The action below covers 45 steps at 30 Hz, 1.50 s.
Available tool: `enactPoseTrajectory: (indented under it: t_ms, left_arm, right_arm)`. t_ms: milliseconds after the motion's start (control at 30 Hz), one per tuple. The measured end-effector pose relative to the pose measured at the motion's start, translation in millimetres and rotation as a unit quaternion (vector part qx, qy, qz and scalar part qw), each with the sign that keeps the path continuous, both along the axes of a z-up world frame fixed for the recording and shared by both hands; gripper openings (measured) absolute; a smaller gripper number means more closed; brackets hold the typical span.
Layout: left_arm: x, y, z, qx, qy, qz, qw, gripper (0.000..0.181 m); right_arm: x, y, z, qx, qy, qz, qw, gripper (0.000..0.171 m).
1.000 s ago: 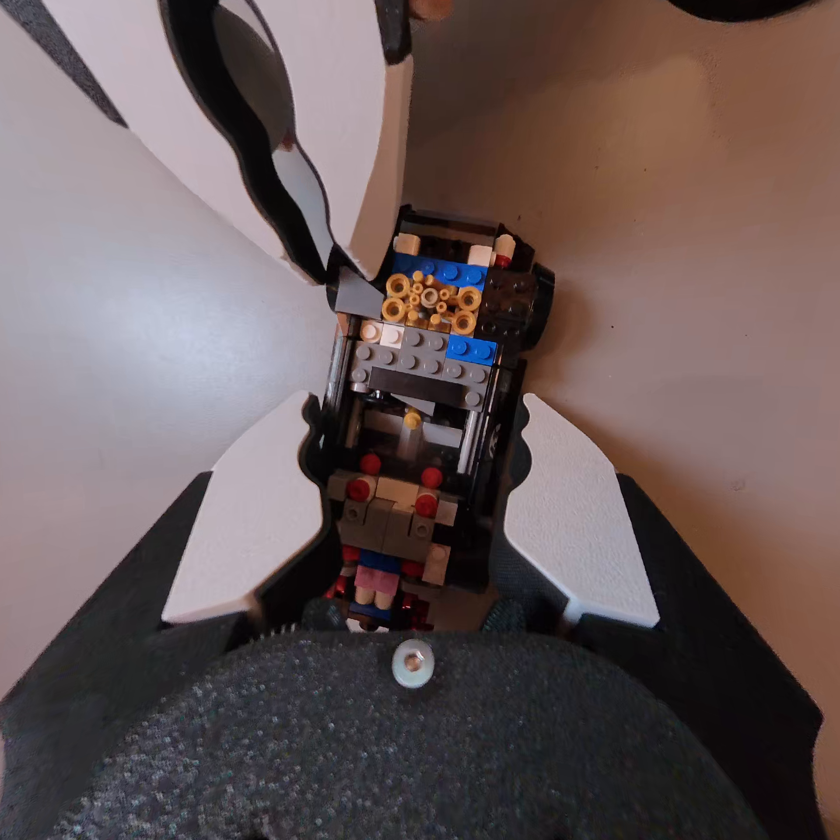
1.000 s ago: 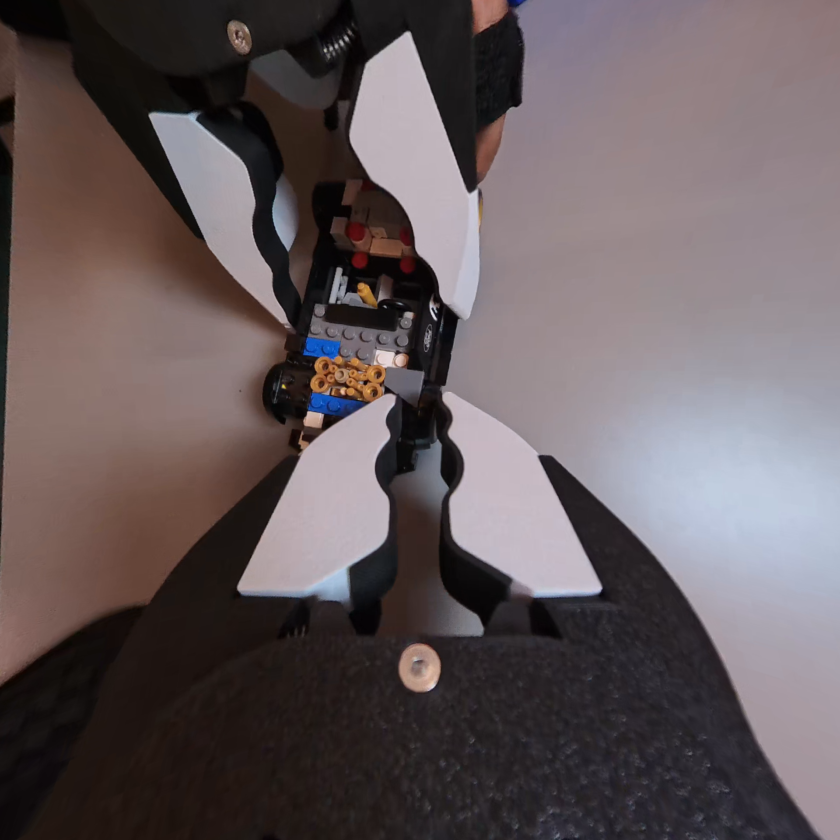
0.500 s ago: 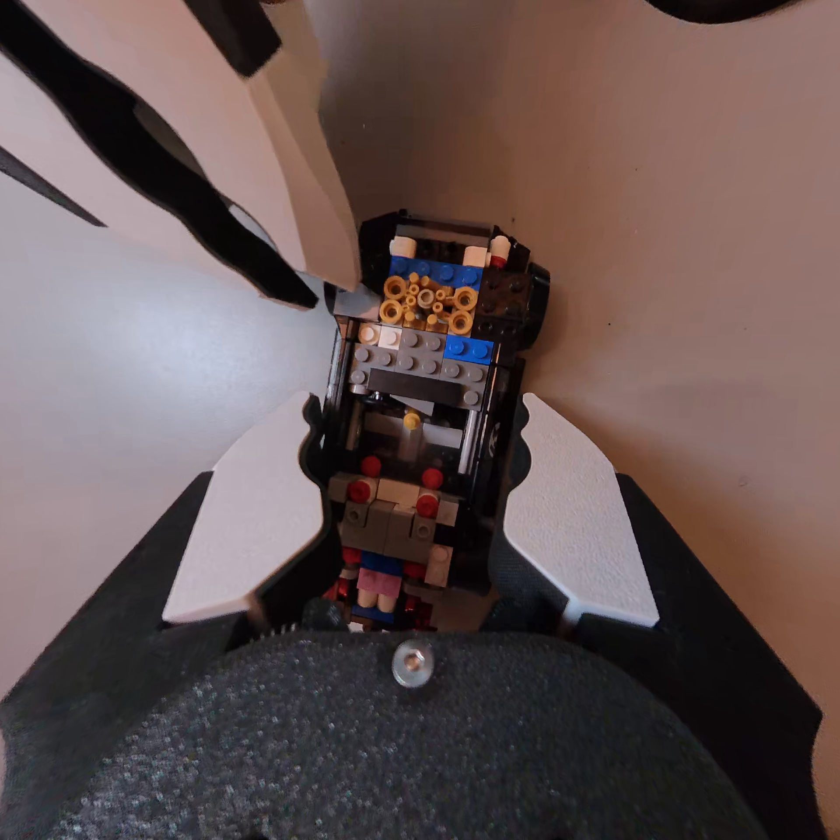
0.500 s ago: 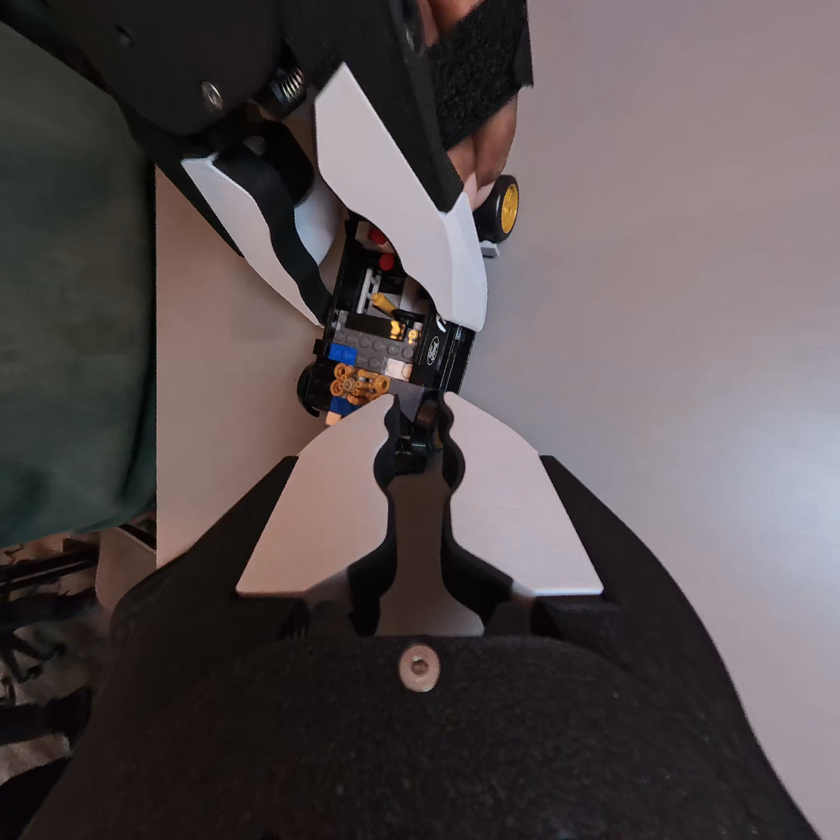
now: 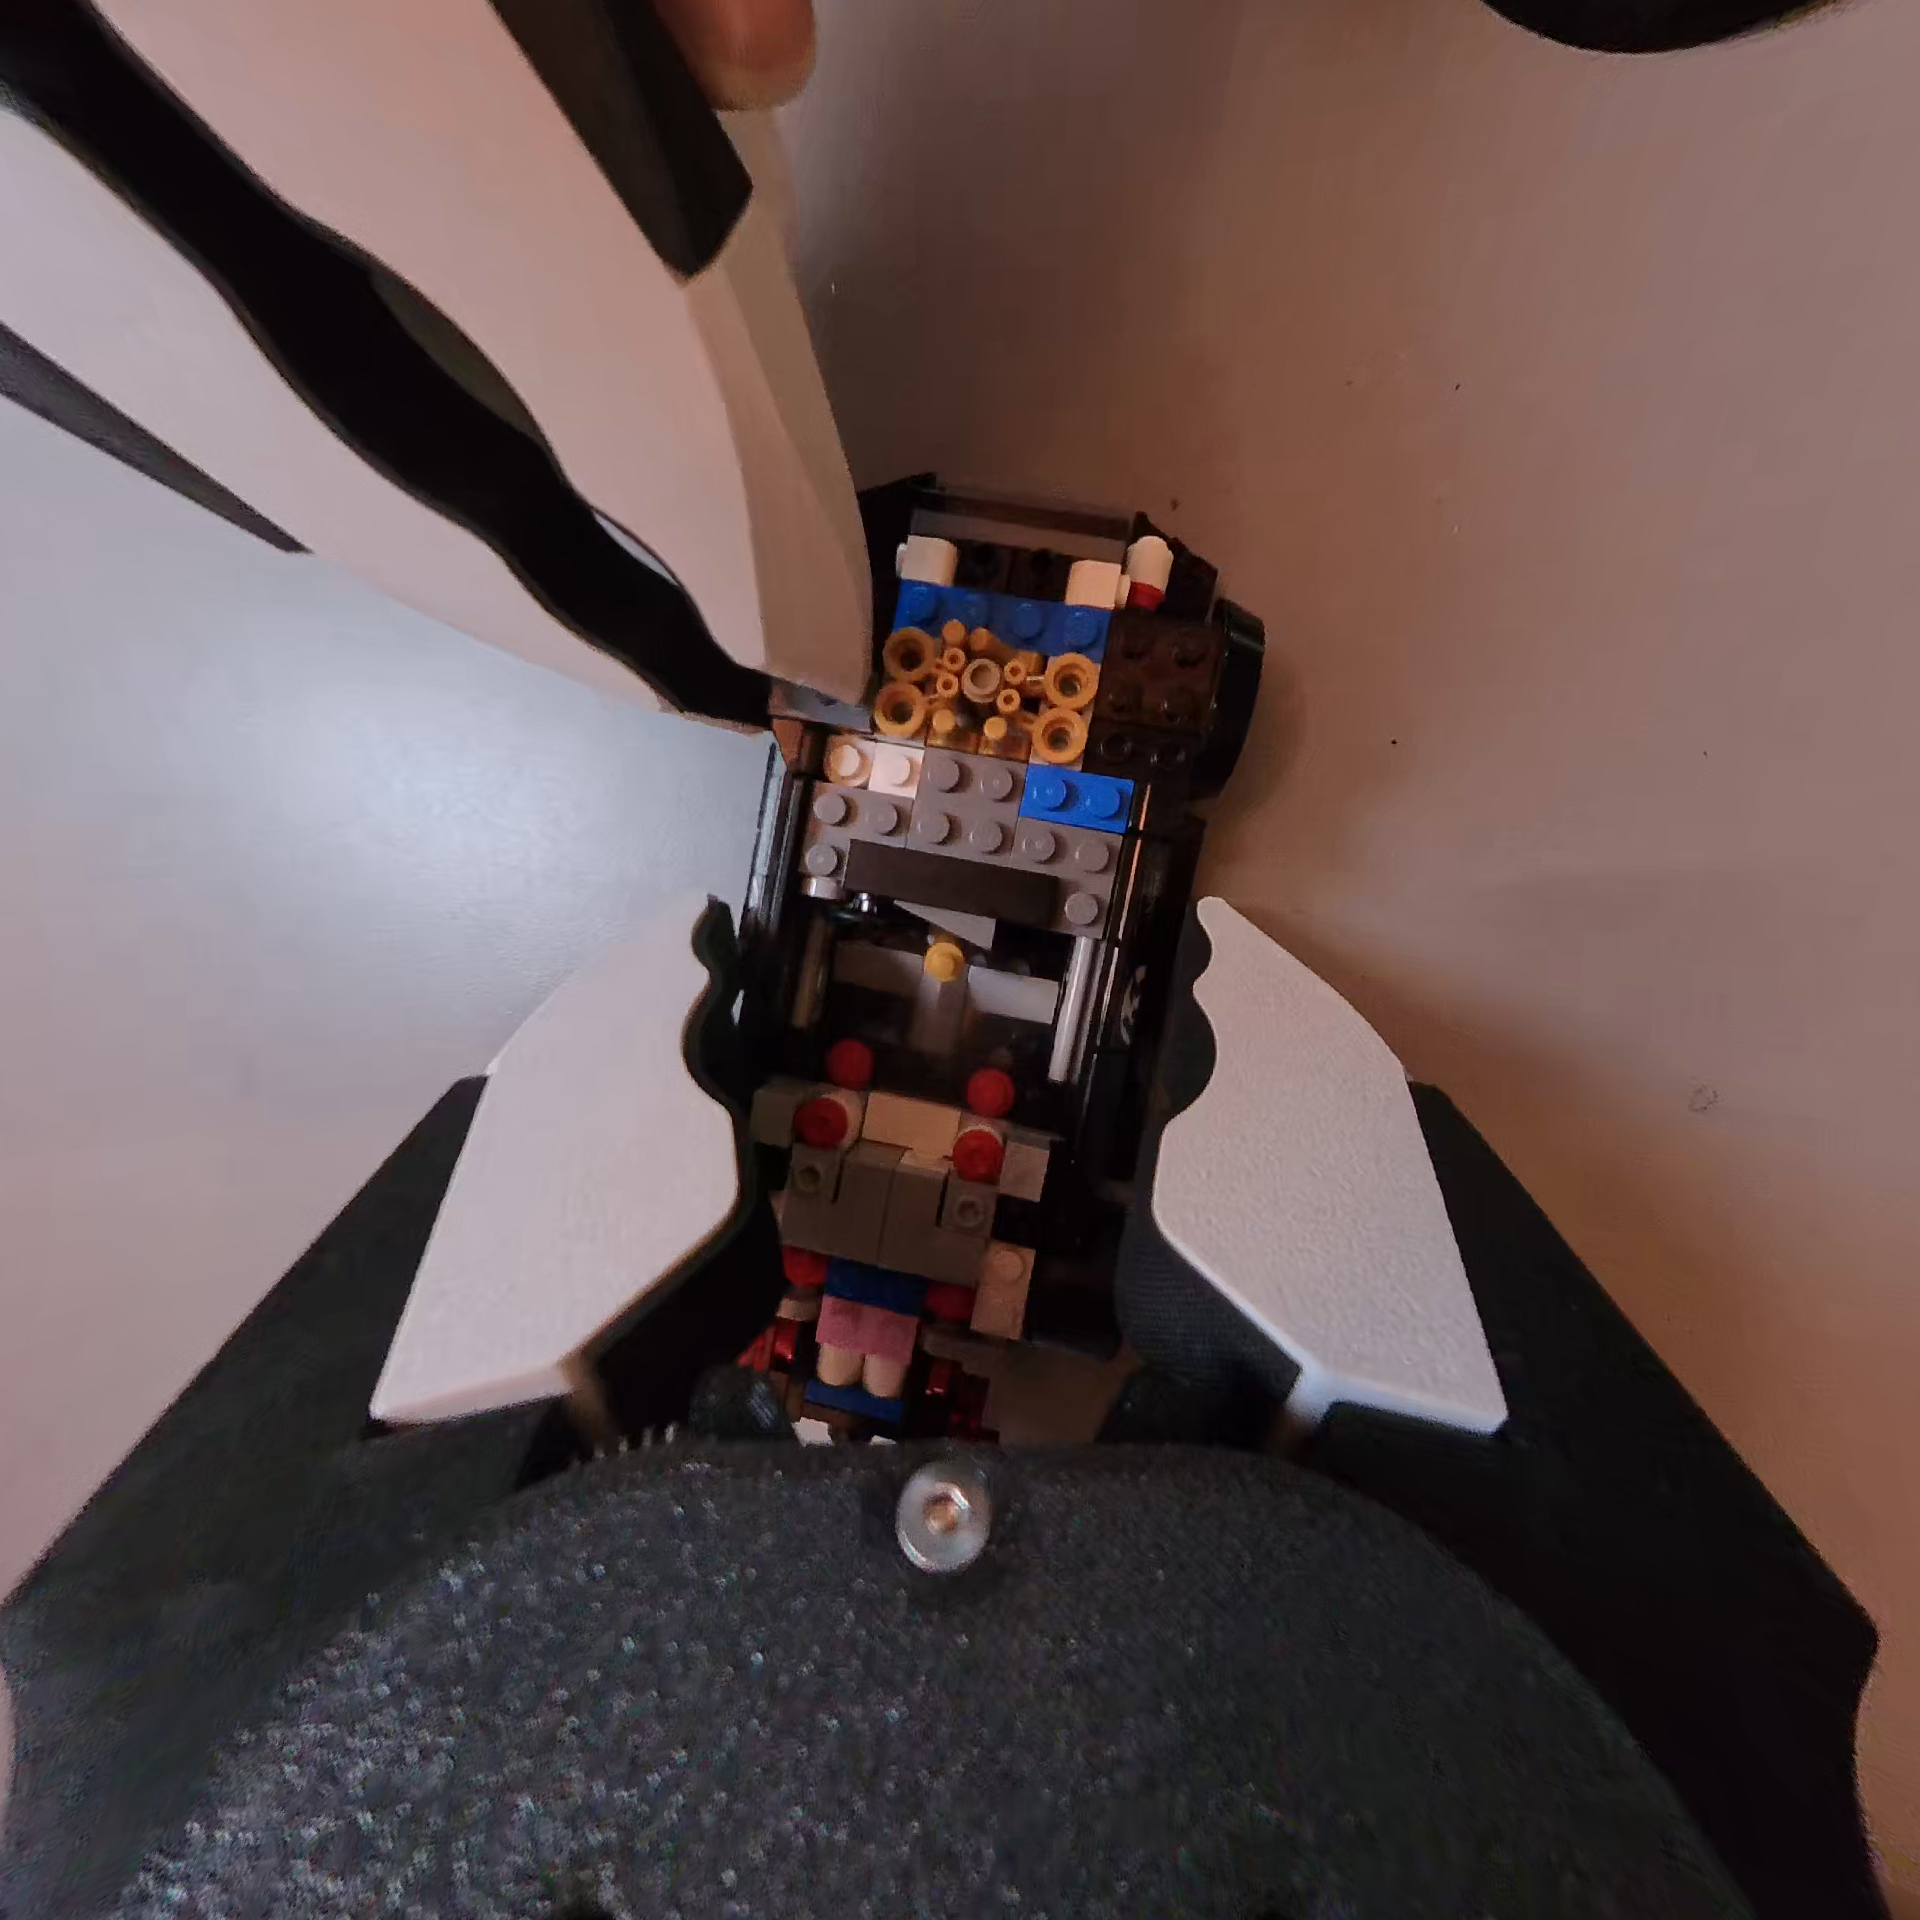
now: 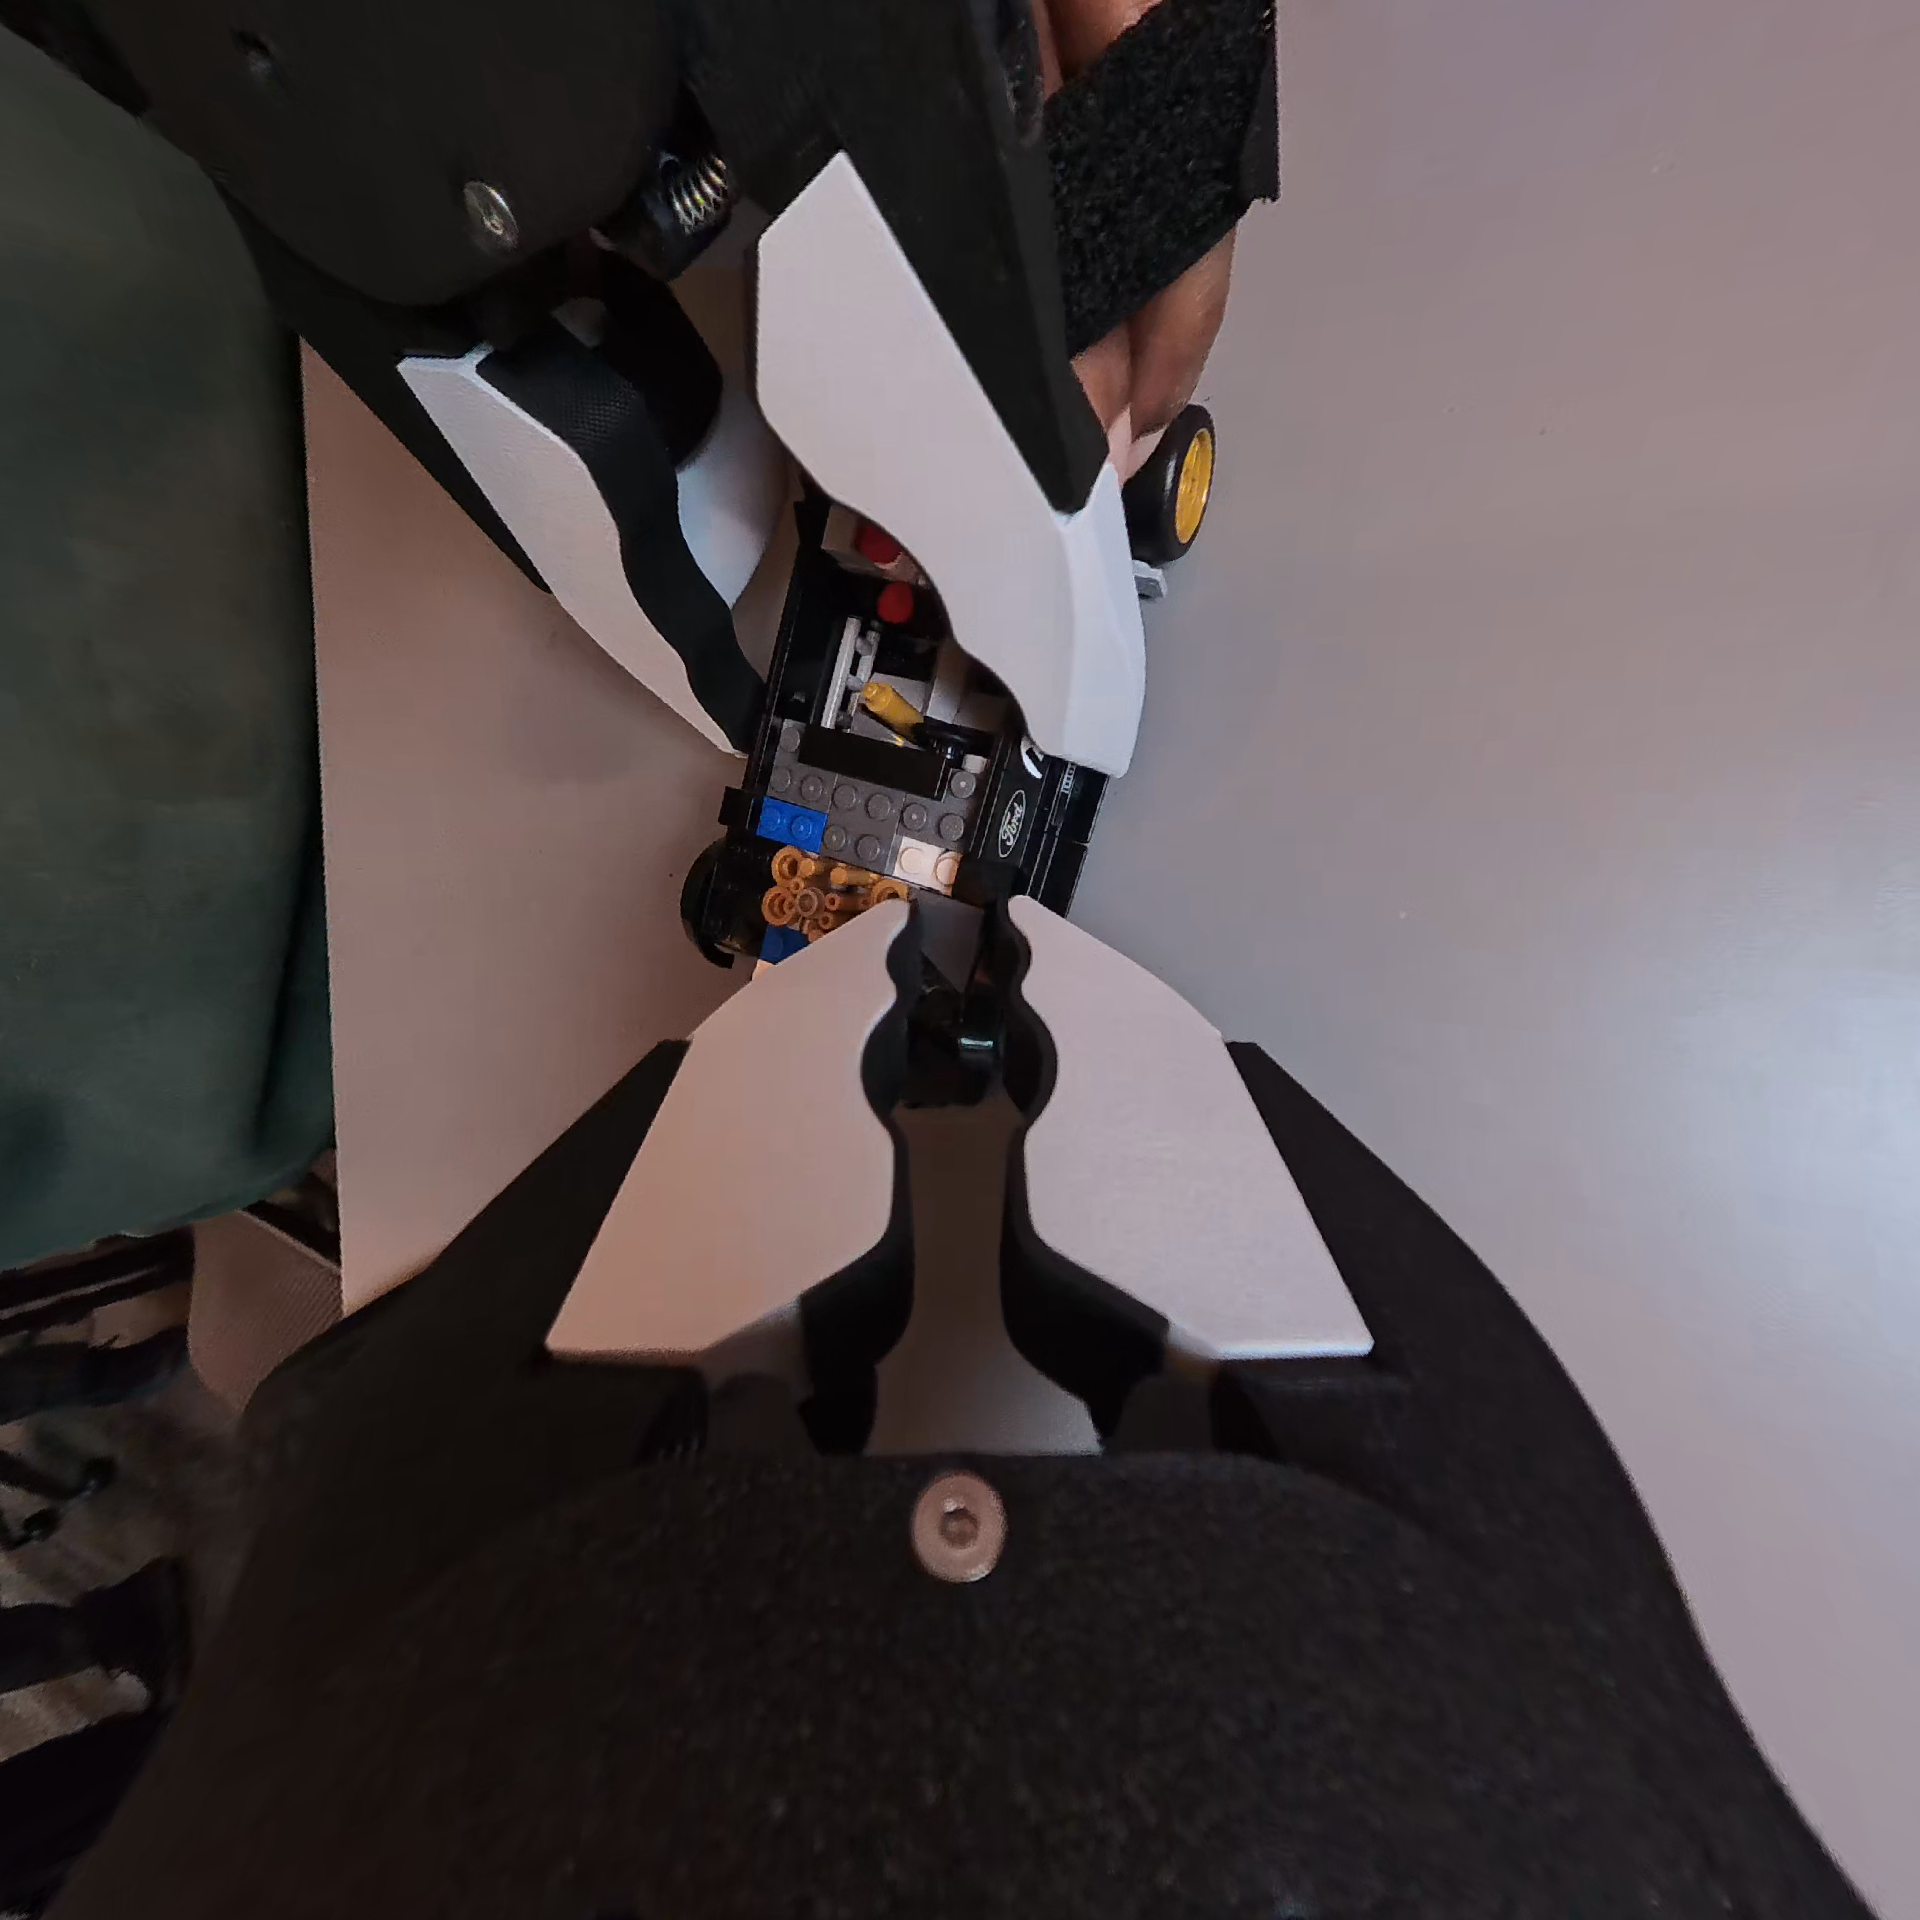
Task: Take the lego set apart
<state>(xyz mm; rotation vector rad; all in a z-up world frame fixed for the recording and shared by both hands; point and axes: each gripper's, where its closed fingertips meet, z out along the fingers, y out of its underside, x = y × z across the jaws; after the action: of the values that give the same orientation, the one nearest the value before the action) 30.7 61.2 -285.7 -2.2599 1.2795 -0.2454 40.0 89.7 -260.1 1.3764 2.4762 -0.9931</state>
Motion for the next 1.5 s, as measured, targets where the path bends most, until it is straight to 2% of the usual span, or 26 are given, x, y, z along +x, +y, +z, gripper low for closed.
enactPoseTrajectory:
  t_ms: [167,267,333,633,767,833,967,1067,1133,1200,1333,1367,1433,1467,1500]
  left_arm:
    - [0,-1,0,-0.004,0.001,-0.003,1.000,0.081]
    - [0,0,0,-0.006,0.003,0.003,1.000,0.080]
    - [0,0,0,-0.004,0.001,-0.002,1.000,0.080]
    - [0,-1,0,-0.001,-0.001,0.001,1.000,0.080]
    - [-1,-3,12,0.013,-0.041,-0.002,0.999,0.083]
    - [4,-6,36,0.038,-0.096,-0.010,0.995,0.073]
    - [16,-3,97,0.130,-0.217,-0.005,0.967,0.039]
    - [27,-7,116,0.156,-0.245,-0.021,0.957,0.024]
    - [34,-9,123,0.169,-0.246,-0.026,0.954,0.014]
    - [33,-6,123,0.181,-0.227,-0.010,0.957,0.004]
    - [21,-4,115,0.182,-0.166,0.020,0.969,0.003]
    - [9,-4,115,0.189,-0.138,0.036,0.971,0.003]
    - [-40,0,123,0.211,-0.062,0.106,0.970,0.003]
    - [-74,-3,119,0.192,-0.009,0.155,0.969,0.003]
    - [-113,-4,119,0.188,0.042,0.218,0.957,0.003]
  right_arm:
    - [-1,2,4,-0.022,0.030,-0.028,0.999,0.003]
    - [1,-11,24,-0.106,0.048,-0.033,0.993,0.001]
    - [2,-10,18,-0.073,0.066,-0.030,0.995,0.001]
    - [2,-1,35,-0.128,0.118,-0.088,0.981,0.002]
    - [-1,-1,58,-0.141,0.207,-0.123,0.960,0.002]
    - [-2,-2,71,-0.119,0.281,-0.147,0.941,0.002]
    - [5,-19,101,-0.080,0.416,-0.186,0.886,0.002]
    - [10,-33,117,-0.065,0.479,-0.205,0.851,0.002]
    - [11,-38,116,-0.056,0.489,-0.203,0.847,0.002]
    - [11,-40,114,-0.061,0.489,-0.204,0.846,0.002]
    - [10,-36,107,-0.075,0.476,-0.218,0.849,0.000]
    - [10,-33,107,-0.077,0.471,-0.226,0.849,0.004]
    - [10,-24,99,-0.065,0.449,-0.238,0.859,0.015]
    - [9,-18,92,-0.049,0.437,-0.246,0.864,0.018]
    - [9,-11,84,-0.031,0.427,-0.258,0.866,0.018]
